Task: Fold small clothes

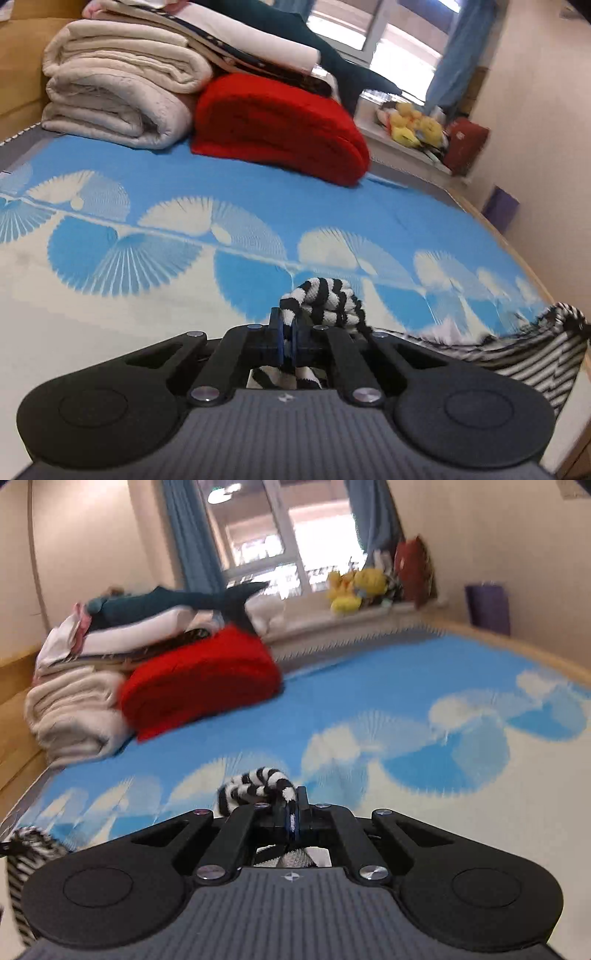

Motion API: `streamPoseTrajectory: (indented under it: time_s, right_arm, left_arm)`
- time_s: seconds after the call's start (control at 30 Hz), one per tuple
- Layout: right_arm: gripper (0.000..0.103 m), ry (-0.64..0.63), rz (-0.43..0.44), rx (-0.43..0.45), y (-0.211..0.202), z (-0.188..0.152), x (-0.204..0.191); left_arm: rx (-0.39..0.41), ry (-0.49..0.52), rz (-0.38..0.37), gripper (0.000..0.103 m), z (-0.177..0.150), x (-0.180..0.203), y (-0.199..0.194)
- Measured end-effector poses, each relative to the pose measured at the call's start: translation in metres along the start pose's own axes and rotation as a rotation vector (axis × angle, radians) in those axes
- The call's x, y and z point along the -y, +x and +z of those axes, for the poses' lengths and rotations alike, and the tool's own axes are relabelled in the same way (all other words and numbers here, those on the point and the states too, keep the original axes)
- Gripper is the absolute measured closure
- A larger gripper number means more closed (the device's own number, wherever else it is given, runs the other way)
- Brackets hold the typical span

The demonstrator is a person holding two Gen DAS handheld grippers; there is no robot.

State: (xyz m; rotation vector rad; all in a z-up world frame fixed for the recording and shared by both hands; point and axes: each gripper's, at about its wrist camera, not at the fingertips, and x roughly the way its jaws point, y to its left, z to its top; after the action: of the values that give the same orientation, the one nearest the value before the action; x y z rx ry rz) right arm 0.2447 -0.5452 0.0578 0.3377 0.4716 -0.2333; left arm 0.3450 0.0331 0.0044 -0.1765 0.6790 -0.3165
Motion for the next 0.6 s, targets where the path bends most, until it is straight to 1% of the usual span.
streamPoseTrajectory:
  time_s: [0.07,0.13,0.17,0.27,0.33,0.4,0.43,0.47,0.5,0.53,0.57,0.6]
  right_arm:
    - [0.102,0.009,-0.046,-0.045,0.038,0.005,0.002]
    - [0.102,-0.003,-0.086,-0.127,0.084,-0.002,0.008]
    - [0.102,0.007,-0.118,-0.174,0.111,-0.01,0.014]
    - [0.102,0.04,-0.16,-0.279,0.164,-0.039,0.028]
    - [0.102,0.056,-0.162,-0.316,0.184,-0.051,0.032]
    - [0.102,0.051,-0.163,-0.329,0.194,-0.057,0.033]
    - [0.102,0.062,-0.163,-0.336,0.197,-0.059,0.035]
    - [0.101,0.103,-0.162,-0.347,0.201,-0.062,0.04]
    - [0.096,0.143,-0.154,-0.352,0.198,-0.065,0.042]
    - [0.094,0.198,-0.134,-0.347,0.199,-0.067,0.049]
    - [0.089,0.245,-0.115,-0.341,0.196,-0.066,0.054]
    - [0.087,0.307,-0.1,-0.343,0.193,-0.065,0.06]
  left_arm:
    - [-0.02,0.019,0.03,0.099,0.016,0.007,0.031]
    - [-0.072,0.028,0.059,0.099,0.025,0.01,0.072]
    - [-0.104,0.028,0.086,0.099,0.025,0.009,0.094]
    - [-0.193,0.018,0.127,0.099,0.011,0.001,0.149]
    - [-0.226,0.027,0.135,0.099,0.004,-0.004,0.166]
    - [-0.237,0.014,0.13,0.098,0.0,-0.011,0.176]
    - [-0.241,0.001,0.122,0.094,-0.001,-0.014,0.179]
    - [-0.248,-0.019,0.111,0.087,-0.004,-0.018,0.181]
    - [-0.252,-0.04,0.113,0.064,-0.007,-0.022,0.184]
    - [-0.255,-0.055,0.137,0.03,-0.01,-0.028,0.186]
    - [-0.255,-0.065,0.179,0.016,-0.012,-0.031,0.184]
    - [-0.245,-0.069,0.215,0.007,-0.013,-0.034,0.184]
